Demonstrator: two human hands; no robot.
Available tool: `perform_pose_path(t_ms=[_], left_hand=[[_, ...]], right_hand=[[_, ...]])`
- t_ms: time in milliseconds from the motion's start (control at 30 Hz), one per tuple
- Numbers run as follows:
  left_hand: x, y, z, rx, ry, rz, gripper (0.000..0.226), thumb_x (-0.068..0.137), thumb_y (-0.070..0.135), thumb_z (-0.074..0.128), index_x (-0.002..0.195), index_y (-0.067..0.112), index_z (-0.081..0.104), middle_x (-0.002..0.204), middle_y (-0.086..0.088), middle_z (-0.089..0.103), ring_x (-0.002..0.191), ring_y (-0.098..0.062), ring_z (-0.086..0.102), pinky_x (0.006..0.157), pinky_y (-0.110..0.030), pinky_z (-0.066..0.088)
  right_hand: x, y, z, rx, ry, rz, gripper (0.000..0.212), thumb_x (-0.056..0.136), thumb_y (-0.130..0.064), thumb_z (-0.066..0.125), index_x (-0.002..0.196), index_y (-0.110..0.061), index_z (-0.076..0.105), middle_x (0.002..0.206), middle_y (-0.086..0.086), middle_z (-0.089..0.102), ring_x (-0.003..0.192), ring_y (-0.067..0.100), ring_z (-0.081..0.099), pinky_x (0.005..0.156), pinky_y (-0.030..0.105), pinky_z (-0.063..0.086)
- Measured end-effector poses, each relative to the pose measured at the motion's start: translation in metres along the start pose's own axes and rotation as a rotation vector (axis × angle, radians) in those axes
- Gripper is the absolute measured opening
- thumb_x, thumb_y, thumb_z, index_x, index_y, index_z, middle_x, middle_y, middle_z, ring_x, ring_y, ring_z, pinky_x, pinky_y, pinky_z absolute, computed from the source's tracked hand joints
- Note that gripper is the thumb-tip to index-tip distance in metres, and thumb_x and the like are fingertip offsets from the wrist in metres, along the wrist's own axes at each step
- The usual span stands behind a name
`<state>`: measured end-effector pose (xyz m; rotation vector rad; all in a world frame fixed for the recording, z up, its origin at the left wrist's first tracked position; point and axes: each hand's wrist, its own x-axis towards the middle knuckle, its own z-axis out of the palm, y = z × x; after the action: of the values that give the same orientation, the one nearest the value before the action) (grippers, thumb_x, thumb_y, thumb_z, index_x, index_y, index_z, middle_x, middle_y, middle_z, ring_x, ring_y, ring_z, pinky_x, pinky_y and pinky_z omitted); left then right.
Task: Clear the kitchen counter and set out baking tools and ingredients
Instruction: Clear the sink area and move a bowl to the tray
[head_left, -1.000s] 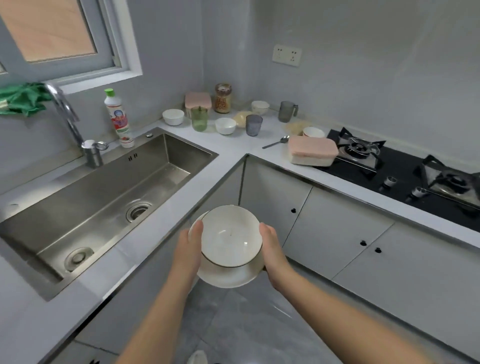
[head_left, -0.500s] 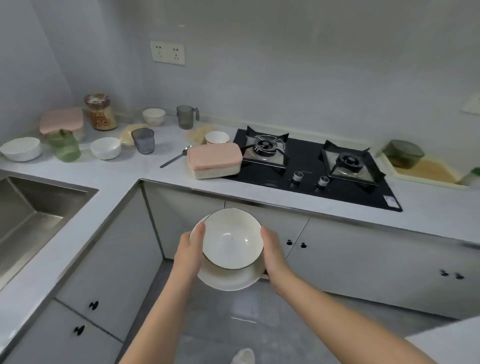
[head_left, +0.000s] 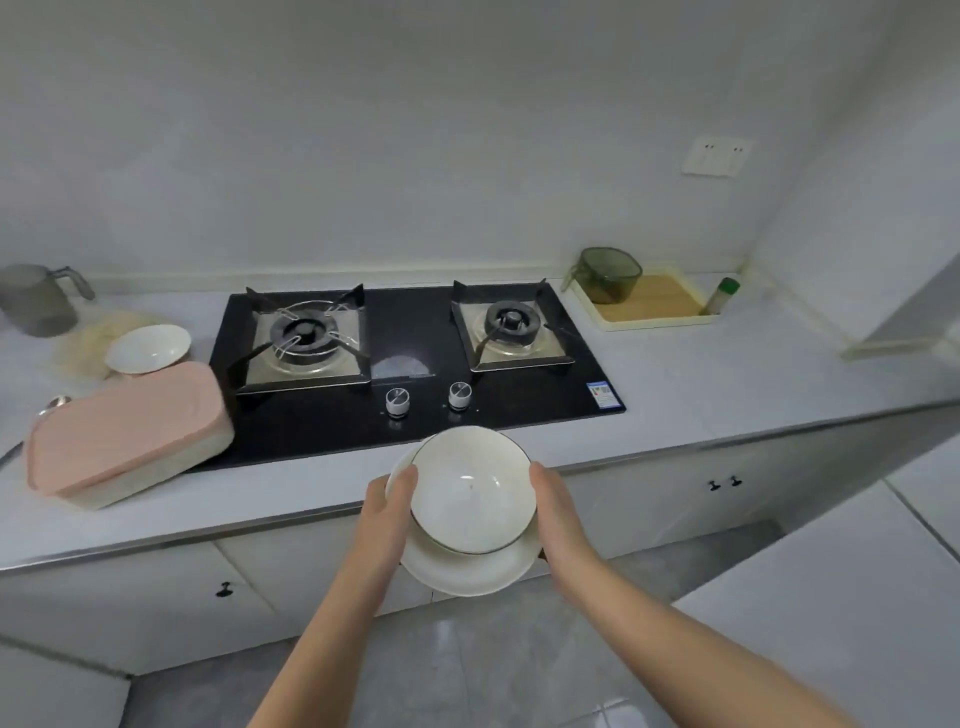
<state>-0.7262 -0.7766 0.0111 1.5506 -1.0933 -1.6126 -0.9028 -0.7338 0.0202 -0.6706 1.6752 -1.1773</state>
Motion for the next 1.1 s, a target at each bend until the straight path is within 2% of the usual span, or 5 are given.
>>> perform_pose_path(t_ms=[233, 400, 567, 933, 1100], left_hand=[[0.053, 0.031, 0.142, 0.094, -0.187, -0.017, 0.076, 0.067, 0.080, 0.039, 0.129, 0.035, 0.047, 0.122, 0.004, 0.058, 0.109, -0.023, 0.058, 0.088, -0.048, 0.050], [0.071, 0.055, 0.275, 0.114, -0.271, -0.011, 0.059, 0.078, 0.071, 0.040, 0.124, 0.034, 0.053, 0.115, 0.004, 0.065, 0.099, -0.018, 0.065, 0.070, -0.036, 0.055], [0.086, 0.073, 0.378, 0.102, -0.278, -0.054, 0.034, 0.094, 0.055, 0.040, 0.114, 0.034, 0.055, 0.108, 0.004, 0.064, 0.094, -0.018, 0.064, 0.068, -0.037, 0.057], [0.175, 0.105, 0.531, 0.205, -0.387, -0.137, 0.049, 0.093, 0.058, 0.042, 0.117, 0.019, 0.058, 0.110, -0.003, 0.063, 0.096, -0.020, 0.061, 0.058, -0.031, 0.055], [0.244, 0.119, 0.596, 0.238, -0.468, -0.211, 0.049, 0.089, 0.061, 0.048, 0.109, 0.020, 0.066, 0.112, -0.003, 0.066, 0.101, -0.022, 0.062, 0.066, -0.034, 0.058]], right_hand=[[0.064, -0.014, -0.130, 0.034, 0.107, 0.047, 0.031, 0.094, -0.048, 0.037, 0.111, -0.028, 0.053, 0.114, -0.001, 0.060, 0.103, 0.015, 0.059, 0.083, 0.037, 0.052], [0.120, -0.024, -0.254, 0.061, 0.172, 0.094, 0.029, 0.096, -0.046, 0.036, 0.114, -0.030, 0.053, 0.115, -0.003, 0.060, 0.104, 0.016, 0.059, 0.085, 0.038, 0.051], [0.172, -0.039, -0.345, 0.086, 0.187, 0.133, 0.034, 0.092, -0.054, 0.036, 0.115, -0.036, 0.055, 0.115, -0.006, 0.062, 0.105, 0.014, 0.059, 0.089, 0.039, 0.049], [0.289, -0.048, -0.462, 0.153, 0.273, 0.214, 0.035, 0.096, -0.048, 0.038, 0.095, -0.030, 0.068, 0.104, 0.002, 0.071, 0.091, 0.020, 0.065, 0.076, 0.032, 0.052], [0.357, -0.057, -0.511, 0.224, 0.374, 0.256, 0.033, 0.092, -0.054, 0.049, 0.111, -0.031, 0.061, 0.119, -0.001, 0.064, 0.109, 0.022, 0.059, 0.101, 0.046, 0.046]])
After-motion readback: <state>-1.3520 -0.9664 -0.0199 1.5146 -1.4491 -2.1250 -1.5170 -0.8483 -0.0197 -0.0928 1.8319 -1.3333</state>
